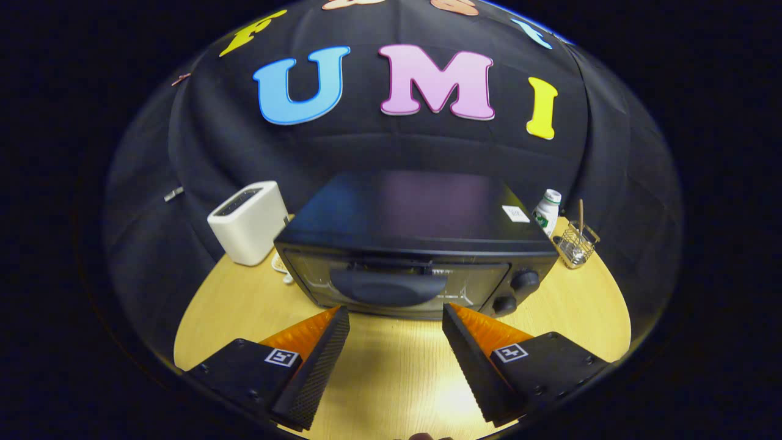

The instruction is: Open the toaster oven, put the food inside, and close the toaster oven door.

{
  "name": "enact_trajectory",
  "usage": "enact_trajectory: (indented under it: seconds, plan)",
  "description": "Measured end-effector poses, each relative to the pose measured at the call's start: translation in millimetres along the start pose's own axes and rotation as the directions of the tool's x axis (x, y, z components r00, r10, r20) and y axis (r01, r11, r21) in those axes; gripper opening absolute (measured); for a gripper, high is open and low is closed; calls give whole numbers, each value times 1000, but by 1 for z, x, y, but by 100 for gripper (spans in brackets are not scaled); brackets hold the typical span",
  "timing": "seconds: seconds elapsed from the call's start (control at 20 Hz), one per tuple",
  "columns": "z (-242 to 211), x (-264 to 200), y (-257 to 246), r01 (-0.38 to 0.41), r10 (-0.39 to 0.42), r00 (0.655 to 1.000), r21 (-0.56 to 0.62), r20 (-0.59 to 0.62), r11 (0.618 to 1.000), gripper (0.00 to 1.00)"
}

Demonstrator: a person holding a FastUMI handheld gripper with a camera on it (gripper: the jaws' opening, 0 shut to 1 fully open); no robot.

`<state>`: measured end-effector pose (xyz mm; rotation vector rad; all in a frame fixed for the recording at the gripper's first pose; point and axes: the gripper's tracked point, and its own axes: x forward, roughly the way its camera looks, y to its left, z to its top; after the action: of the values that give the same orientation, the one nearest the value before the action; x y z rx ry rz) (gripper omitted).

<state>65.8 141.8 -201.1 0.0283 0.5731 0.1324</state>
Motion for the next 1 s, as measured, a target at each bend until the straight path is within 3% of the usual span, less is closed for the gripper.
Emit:
enact_trajectory:
  seconds: [0.25,0.4,0.75,1.0]
  plan:
    - [52,-58,-22,-40,39,977,0,209,999,99]
    - [70,-102,-61,-18,24,950,-23,310,1000,98]
    - [67,-181,-150,82,-97,917,55,386,995,98]
    - [60,-208,-191,169,-191,897,89,398,982,97]
